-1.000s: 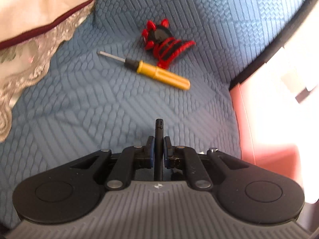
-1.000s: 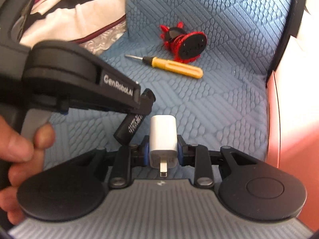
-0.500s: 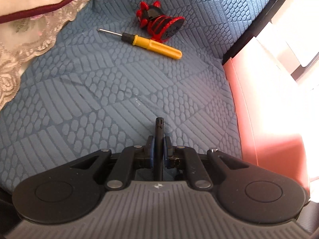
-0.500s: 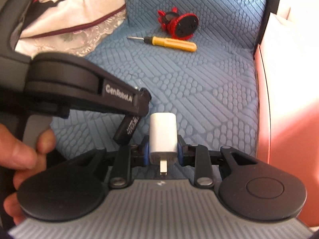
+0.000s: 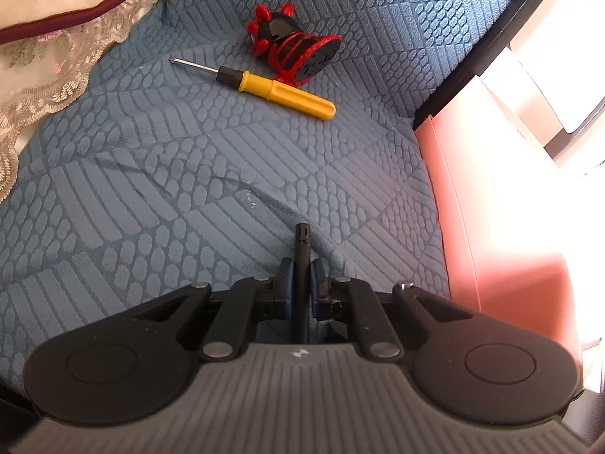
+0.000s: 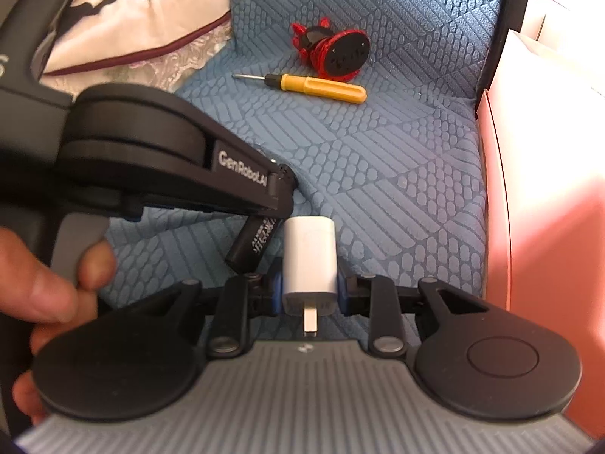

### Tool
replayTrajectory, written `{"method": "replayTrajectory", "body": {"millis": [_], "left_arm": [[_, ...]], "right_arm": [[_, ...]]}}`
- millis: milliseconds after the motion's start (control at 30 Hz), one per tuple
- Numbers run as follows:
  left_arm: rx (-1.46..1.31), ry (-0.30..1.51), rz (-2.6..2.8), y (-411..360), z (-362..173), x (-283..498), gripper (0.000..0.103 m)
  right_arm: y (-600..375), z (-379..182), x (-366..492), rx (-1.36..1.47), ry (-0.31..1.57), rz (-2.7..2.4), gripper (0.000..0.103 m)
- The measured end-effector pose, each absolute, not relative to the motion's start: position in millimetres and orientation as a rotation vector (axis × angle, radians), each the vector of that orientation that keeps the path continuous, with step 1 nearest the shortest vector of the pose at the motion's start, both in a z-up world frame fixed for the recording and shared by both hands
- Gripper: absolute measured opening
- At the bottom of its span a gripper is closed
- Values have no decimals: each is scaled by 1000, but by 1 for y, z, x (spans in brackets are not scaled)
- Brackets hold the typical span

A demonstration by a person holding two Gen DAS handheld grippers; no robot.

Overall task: Organize rigid objects
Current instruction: 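Lift the black strap with the left gripper while the right gripper lifts the white charger, then carry the strap and charger over the pink box with both grippers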

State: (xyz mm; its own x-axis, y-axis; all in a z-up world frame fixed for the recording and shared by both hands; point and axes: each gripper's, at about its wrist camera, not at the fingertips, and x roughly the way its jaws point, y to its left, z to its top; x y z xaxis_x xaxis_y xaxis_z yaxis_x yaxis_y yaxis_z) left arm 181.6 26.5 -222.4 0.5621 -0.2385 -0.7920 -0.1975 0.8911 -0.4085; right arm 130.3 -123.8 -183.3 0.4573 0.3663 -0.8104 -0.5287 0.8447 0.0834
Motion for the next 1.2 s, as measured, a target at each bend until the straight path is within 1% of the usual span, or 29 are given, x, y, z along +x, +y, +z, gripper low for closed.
{"method": "replayTrajectory", "body": {"millis": [233,500,833,1200], "left_arm": [[-525,963,-16,36,-208,173,11],[-483,890,-59,35,-162,170,11],[-451,792,-156,6,-89,179,11],[-404,724,-222,-39,-38,197,11]], "right_arm": [[-128,-154,134,-173,898,560,30],[-154,-108,138,-104,833,540,30],[-202,-41,144,-11,725,506,30],[-259,-1,156,6,627,422,30]]}}
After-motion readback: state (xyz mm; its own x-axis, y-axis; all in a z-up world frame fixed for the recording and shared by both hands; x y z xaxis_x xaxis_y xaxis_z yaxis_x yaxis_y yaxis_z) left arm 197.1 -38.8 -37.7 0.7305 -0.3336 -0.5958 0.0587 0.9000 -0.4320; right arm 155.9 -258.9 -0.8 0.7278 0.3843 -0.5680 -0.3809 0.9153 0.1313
